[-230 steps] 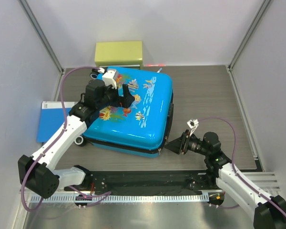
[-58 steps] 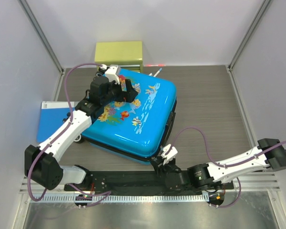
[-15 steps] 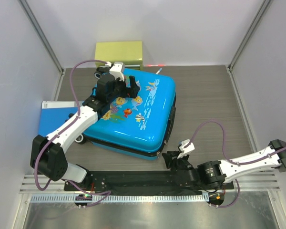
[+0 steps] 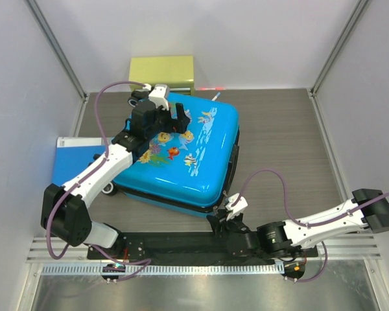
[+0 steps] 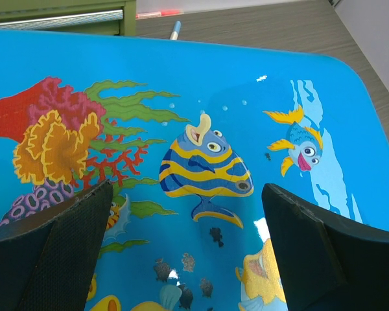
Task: Pack the luggage
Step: Zip the luggage at the center of the board.
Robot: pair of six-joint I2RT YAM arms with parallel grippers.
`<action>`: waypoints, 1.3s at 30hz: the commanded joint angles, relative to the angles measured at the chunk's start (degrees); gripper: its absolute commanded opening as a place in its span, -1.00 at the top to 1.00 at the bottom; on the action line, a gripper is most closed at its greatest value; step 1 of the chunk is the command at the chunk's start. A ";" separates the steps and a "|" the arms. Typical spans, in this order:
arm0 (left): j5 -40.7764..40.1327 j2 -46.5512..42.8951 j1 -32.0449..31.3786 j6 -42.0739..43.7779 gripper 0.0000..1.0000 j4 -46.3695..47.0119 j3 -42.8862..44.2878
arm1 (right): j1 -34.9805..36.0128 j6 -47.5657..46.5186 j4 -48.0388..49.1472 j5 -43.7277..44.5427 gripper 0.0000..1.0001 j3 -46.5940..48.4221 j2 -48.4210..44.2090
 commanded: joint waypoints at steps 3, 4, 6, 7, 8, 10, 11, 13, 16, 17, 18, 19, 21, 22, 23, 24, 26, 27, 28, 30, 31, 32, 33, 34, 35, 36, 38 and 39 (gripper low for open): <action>1.47 2.88 -0.18 -2.76 -0.96 -19.53 -3.84 | -0.14 6.40 -3.44 7.66 -0.06 0.84 -1.12; 1.73 2.88 -0.18 -2.85 -0.96 -19.53 -3.75 | -0.32 6.85 -4.23 7.75 -0.08 0.75 -1.12; 1.91 2.88 -0.18 -2.94 -0.96 -19.53 -3.75 | -0.76 7.37 -4.77 7.57 -0.10 0.31 -1.21; 1.91 2.80 -0.18 -2.94 -0.96 -19.53 -3.75 | -0.84 7.46 -4.86 7.66 -0.11 0.13 -1.30; 1.91 2.71 -0.18 -2.94 -0.96 -19.53 -3.75 | -0.85 7.47 -4.60 7.75 -0.11 -0.39 -1.38; 1.73 2.62 -0.18 -2.94 -0.96 -19.44 -3.84 | -1.11 6.16 -3.98 7.93 -0.11 -0.92 -2.00; 1.64 2.62 -0.18 -2.85 -0.96 -19.36 -3.92 | -1.28 5.45 -2.85 7.84 -0.12 -1.53 -2.35; 1.73 2.71 -0.18 -2.94 -0.96 -19.36 -3.84 | -1.72 1.52 -0.92 6.96 -0.11 -2.32 -3.57; 1.73 3.06 -0.18 -2.94 -0.96 -19.36 -3.75 | -3.65 -5.51 6.99 2.58 -0.06 -5.22 -5.51; 1.73 3.15 -0.18 -2.94 -0.96 -19.36 -3.84 | -5.14 -7.54 11.79 0.65 -0.02 -7.23 -7.00; 1.73 3.06 -0.18 -2.85 -0.96 -19.36 -3.75 | -5.76 -8.87 14.02 -1.89 0.01 -8.29 -7.71; 1.56 3.15 -0.18 -2.85 -0.96 -19.36 -3.84 | -6.38 -10.71 17.08 -3.14 0.04 -9.78 -8.67; 1.47 3.15 -0.18 -2.76 -0.96 -19.36 -3.75 | -7.70 -11.86 18.43 -5.33 0.14 -10.50 -9.38; 1.56 3.15 -0.18 -2.76 -0.96 -19.44 -3.84 | -7.96 -13.44 18.78 -5.87 0.16 -10.59 -9.56; 1.47 3.32 -0.27 -2.85 -0.96 -19.36 -3.75 | -7.88 -14.50 19.05 -6.31 0.18 -10.50 -9.38; 1.56 3.41 -0.27 -2.68 -0.96 -19.36 -3.75 | -7.88 -15.38 19.31 -6.66 0.20 -10.42 -9.38; 1.64 3.50 -0.18 -2.67 -0.96 -19.44 -3.66 | -7.88 -18.09 20.80 -8.24 0.28 -10.15 -8.86; 1.47 3.50 -0.18 -2.76 -0.96 -19.36 -3.75 | -7.96 -18.72 21.42 -8.42 0.31 -9.98 -8.68; 1.47 3.50 -0.18 -2.68 -0.96 -19.36 -3.66 | -7.88 -19.16 22.47 -8.94 0.35 -9.80 -8.51; 1.38 3.50 -0.18 -2.59 -0.96 -19.27 -3.75 | -7.88 -20.57 23.26 -9.21 0.46 -9.63 -8.07; 1.38 3.50 -0.18 -2.59 -0.96 -19.36 -3.75 | -7.88 -20.75 23.35 -9.04 0.48 -9.36 -7.89; 1.47 3.59 -0.18 -2.59 -0.96 -19.36 -3.66 | -7.88 -21.10 23.27 -8.95 0.53 -9.27 -7.71; 1.38 3.59 -0.18 -2.59 -0.96 -19.36 -3.75 | -7.88 -21.10 23.27 -8.95 0.57 -9.19 -7.63; 1.55 3.59 -0.18 -2.59 -0.96 -19.44 -3.66 | -7.88 -21.10 23.09 -8.69 0.67 -9.18 -7.45; 1.56 3.59 -0.18 -2.59 -0.96 -19.44 -3.75 | -7.88 -21.01 22.92 -8.42 0.73 -9.18 -7.54; 1.47 3.67 -0.18 -2.59 -0.96 -19.44 -3.66 | -7.88 -21.10 22.39 -8.51 0.77 -9.18 -7.97; 1.47 3.59 -0.27 -2.59 -0.96 -19.44 -3.66 | -7.88 -20.92 22.04 -8.33 0.85 -9.27 -8.85; 1.47 3.59 -0.18 -2.59 -0.96 -19.44 -3.66 | -7.88 -20.84 21.60 -8.07 0.88 -9.45 -10.16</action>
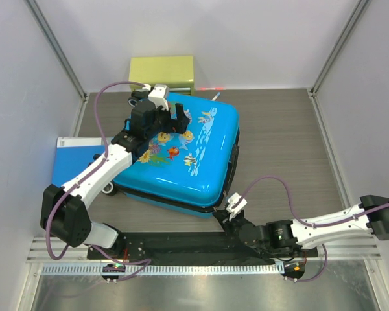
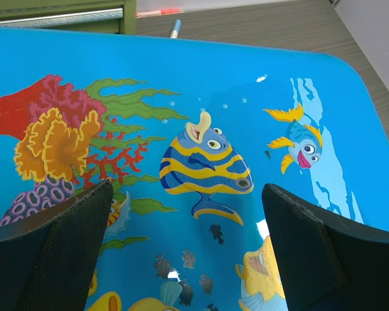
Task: Pack the luggage
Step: Zip the luggage at the center of the board.
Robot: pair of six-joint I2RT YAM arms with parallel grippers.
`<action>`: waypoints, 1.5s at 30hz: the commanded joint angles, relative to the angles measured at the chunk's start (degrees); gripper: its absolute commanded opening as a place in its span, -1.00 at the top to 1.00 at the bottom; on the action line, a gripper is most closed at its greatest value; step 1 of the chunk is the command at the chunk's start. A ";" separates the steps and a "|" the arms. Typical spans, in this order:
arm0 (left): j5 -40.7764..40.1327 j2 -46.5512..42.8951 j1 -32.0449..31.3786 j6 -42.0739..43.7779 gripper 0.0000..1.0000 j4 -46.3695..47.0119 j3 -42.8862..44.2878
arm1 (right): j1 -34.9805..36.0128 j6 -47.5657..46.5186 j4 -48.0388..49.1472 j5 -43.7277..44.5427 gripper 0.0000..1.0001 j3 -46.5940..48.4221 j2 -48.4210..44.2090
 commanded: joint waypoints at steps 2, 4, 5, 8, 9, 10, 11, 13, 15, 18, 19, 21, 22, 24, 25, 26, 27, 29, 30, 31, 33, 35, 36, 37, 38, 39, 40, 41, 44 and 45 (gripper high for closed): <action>1.03 4.05 -0.18 -2.48 -0.96 -18.85 -3.66 | -0.71 -0.12 5.05 4.60 0.97 1.06 -4.32; 0.59 4.40 -0.18 -2.48 -0.96 -19.12 -3.66 | -0.71 1.81 1.89 6.01 0.97 0.98 -7.38; 0.33 4.49 -0.18 -2.39 -0.96 -19.29 -3.66 | -0.71 2.34 0.66 6.54 0.98 0.89 -8.62; -0.20 4.66 -0.18 -2.39 -0.96 -19.56 -3.49 | -0.71 5.15 -3.82 9.00 0.98 0.45 -13.54; -0.29 4.66 -0.27 -2.30 -0.96 -19.56 -3.57 | -0.71 5.68 -5.66 9.97 0.97 0.01 -14.95; -0.29 4.57 -0.27 -2.39 -0.96 -19.56 -3.57 | -0.79 7.34 -6.81 10.50 0.98 -0.16 -16.18; -0.38 4.49 -0.18 -2.22 -0.96 -19.56 -3.66 | -0.71 7.71 -8.39 10.76 0.98 -0.34 -18.54; -0.55 4.40 -0.18 -2.21 -0.96 -19.47 -3.66 | -0.71 8.76 -9.71 11.64 0.98 -1.22 -20.49; -0.90 4.40 -0.18 -2.04 -0.96 -19.47 -3.66 | -0.71 9.81 -11.55 12.43 0.98 -1.66 -22.86; -1.08 4.75 -0.27 -1.86 -0.96 -19.65 -3.66 | -0.80 12.18 -16.27 14.27 0.97 -1.14 -24.89; -1.08 4.84 -0.27 -1.86 -0.96 -19.56 -3.66 | -0.80 12.89 -17.79 15.50 0.98 -0.87 -25.41; -1.08 4.75 -0.18 -1.69 -0.96 -19.65 -3.66 | -0.80 14.39 -20.86 16.30 0.98 -0.52 -27.16; -1.08 4.49 -0.18 -1.60 -0.96 -19.47 -3.66 | -0.80 14.74 -21.58 16.83 0.98 -0.52 -27.87; -0.64 3.44 -0.27 -1.16 -0.96 -18.95 -3.92 | -0.80 16.05 -23.42 18.23 0.97 -0.60 -29.89; -0.99 2.74 -0.18 -0.29 -0.96 -18.86 -3.93 | -0.80 15.97 -23.69 18.32 0.97 -0.78 -30.42; -2.82 2.03 -0.18 0.16 -0.96 -19.12 -3.66 | -0.80 15.62 -23.61 18.06 0.97 -0.87 -30.69; -4.49 0.02 -0.18 0.68 -0.96 -19.55 -3.66 | -0.88 14.92 -23.69 17.97 0.98 -0.70 -30.69; -11.84 -2.53 -0.18 1.39 -0.99 -21.39 -3.40 | -0.80 14.57 -23.69 17.54 0.98 -0.26 -29.38; -14.24 -5.07 -0.09 0.96 -1.00 -22.19 -3.57 | -0.80 14.57 -23.70 17.45 0.98 0.53 -28.68; -17.13 -6.66 0.00 -0.96 -1.00 -22.72 -4.53 | -0.80 14.83 -23.70 17.62 0.97 0.89 -27.54; -24.78 -9.74 0.00 -4.04 -0.99 -25.00 -5.59 | -0.80 15.79 -23.61 17.89 0.98 1.85 -26.30; -29.71 -14.92 0.00 -9.56 -1.00 -26.85 -7.35 | -0.88 16.50 -22.39 17.71 0.97 2.03 -24.90; -35.74 -17.20 0.08 -12.29 -0.99 -28.85 -8.48 | -0.88 16.76 -22.03 17.28 0.98 2.03 -24.46; -37.97 -21.40 0.61 -14.50 -1.00 -29.66 -11.19 | -0.88 17.28 -21.76 17.01 0.98 2.03 -24.02; -39.99 -23.79 0.96 -18.69 -1.00 -30.54 -12.53 | -0.88 17.55 -21.59 16.66 0.97 2.03 -23.49; -42.45 -25.82 1.22 -20.30 -0.99 -33.15 -13.67 | -0.88 17.81 -21.50 16.22 0.97 2.03 -23.05; -43.69 -27.58 1.49 -21.88 -1.00 -34.83 -14.64 | -0.80 17.82 -21.58 15.17 0.97 2.03 -22.96; -44.75 -30.47 1.49 -23.90 -1.00 -37.11 -14.74 | -0.80 18.43 -21.41 14.73 0.97 1.94 -22.78; -48.09 -33.56 1.49 -29.80 -1.00 -45.03 -13.95 | -0.88 18.96 -21.06 13.23 0.98 1.42 -22.78; -48.62 -33.83 1.49 -31.81 -1.00 -46.53 -13.68 | -0.88 19.05 -20.97 13.05 0.97 1.24 -22.87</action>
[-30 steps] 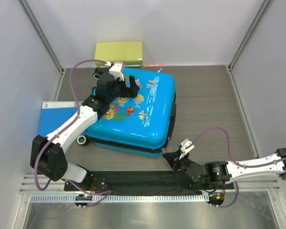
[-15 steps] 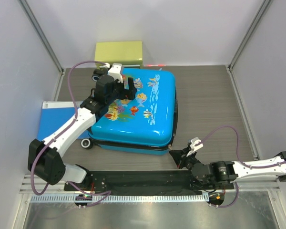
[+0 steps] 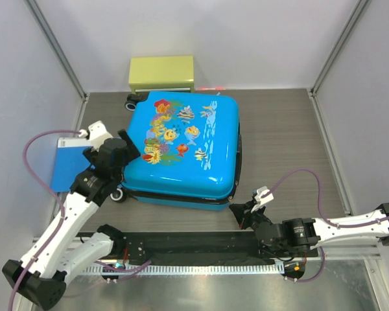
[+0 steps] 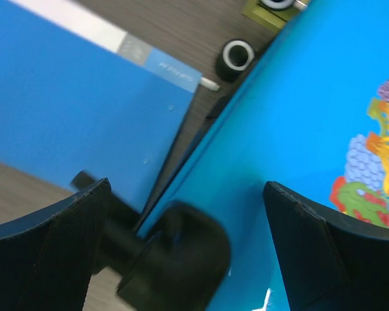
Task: Pack the luggage
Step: Zip the luggage at the center of the board.
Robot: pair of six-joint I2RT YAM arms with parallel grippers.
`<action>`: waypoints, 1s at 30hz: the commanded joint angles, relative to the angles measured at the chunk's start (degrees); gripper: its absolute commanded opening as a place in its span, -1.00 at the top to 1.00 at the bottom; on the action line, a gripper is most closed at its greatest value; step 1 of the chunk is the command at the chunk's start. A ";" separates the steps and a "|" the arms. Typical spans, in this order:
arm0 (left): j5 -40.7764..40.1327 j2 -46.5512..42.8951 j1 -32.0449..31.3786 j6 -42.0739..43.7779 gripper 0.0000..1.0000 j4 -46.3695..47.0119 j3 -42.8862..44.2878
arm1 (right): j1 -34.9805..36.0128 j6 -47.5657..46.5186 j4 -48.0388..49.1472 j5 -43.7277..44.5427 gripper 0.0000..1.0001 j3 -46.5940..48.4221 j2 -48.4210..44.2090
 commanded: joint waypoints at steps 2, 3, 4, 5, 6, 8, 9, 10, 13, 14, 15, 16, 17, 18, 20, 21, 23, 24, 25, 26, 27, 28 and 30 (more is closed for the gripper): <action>-9.83 -1.88 0.14 -12.82 -0.99 -20.21 1.64 | -0.80 2.18 4.38 3.63 0.97 2.25 0.30; -9.92 -1.79 0.14 -14.39 -1.00 -22.58 2.43 | -0.71 1.91 4.38 3.63 0.97 2.24 0.30; -10.19 -2.05 0.14 -16.93 -0.99 -24.34 3.48 | -0.71 1.82 4.38 3.54 0.97 2.24 0.12; -10.36 -2.40 0.14 -18.18 -1.00 -26.62 3.67 | -0.71 1.82 4.38 3.37 0.97 2.16 0.04; -10.28 -3.28 0.14 -18.54 -1.00 -26.65 3.49 | -0.71 1.74 4.30 3.37 0.98 2.07 -0.05; -10.01 -4.07 0.14 -20.03 -0.99 -26.82 2.27 | -0.71 1.82 4.38 3.10 0.97 1.89 -0.58; -10.53 -4.34 0.22 -20.90 -1.00 -27.17 1.74 | -0.71 1.74 4.38 2.84 0.97 1.63 -0.84; -11.15 -4.60 0.22 -22.22 -0.99 -27.87 0.52 | -0.71 1.82 4.38 2.66 0.98 1.46 -1.45; -11.42 -4.17 0.66 -26.09 -1.00 -28.32 -1.42 | -0.71 1.74 4.30 1.52 0.98 1.02 -2.33; -10.90 -3.82 0.92 -27.49 -1.00 -28.14 -1.69 | -0.71 1.91 4.03 1.09 0.97 0.93 -3.03; -9.76 -3.55 1.01 -27.77 -1.00 -26.66 -1.87 | -0.71 1.91 3.94 0.73 0.97 0.67 -3.39; -8.97 -2.85 1.01 -27.77 -0.99 -25.60 -2.39 | -0.71 2.08 3.77 0.29 0.97 0.58 -3.57; -8.52 -2.32 1.01 -28.29 -1.00 -24.55 -2.48 | -0.71 2.26 3.25 0.03 0.97 0.23 -4.18; -8.08 -1.80 1.10 -28.64 -1.00 -23.58 -2.48 | -0.71 2.35 3.07 -0.15 0.98 0.14 -4.53; -8.08 0.04 1.19 -29.17 -1.00 -22.87 -2.13 | -0.71 2.61 2.28 -0.24 0.97 0.05 -5.41; -8.25 0.58 1.19 -29.96 -1.00 -22.61 -1.96 | -0.71 2.61 2.19 -0.24 0.97 0.05 -5.50; -8.43 1.72 1.36 -30.58 -1.00 -22.08 -2.13 | -0.80 2.44 1.49 -0.06 0.97 0.13 -6.11; -8.34 1.81 1.54 -31.10 -1.00 -21.82 -2.39 | -0.71 2.26 1.48 0.11 0.97 0.22 -6.55; -8.08 1.90 1.63 -31.28 -1.00 -20.86 -3.27 | -0.71 1.91 1.48 0.20 0.97 0.31 -6.73; -7.90 2.16 1.72 -31.55 -1.00 -20.32 -3.71 | -0.71 1.48 1.48 0.12 0.98 0.75 -6.99; -7.90 2.34 1.80 -31.63 -1.00 -19.88 -4.15 | -0.80 0.51 1.48 0.11 0.97 0.92 -7.17; -7.90 2.43 1.89 -31.90 -1.00 -19.53 -5.28 | -0.71 -0.10 1.57 0.11 0.98 1.10 -7.35; -7.90 2.51 2.07 -32.25 -0.99 -18.13 -7.13 | -0.71 -1.51 1.48 -0.76 0.97 1.63 -7.79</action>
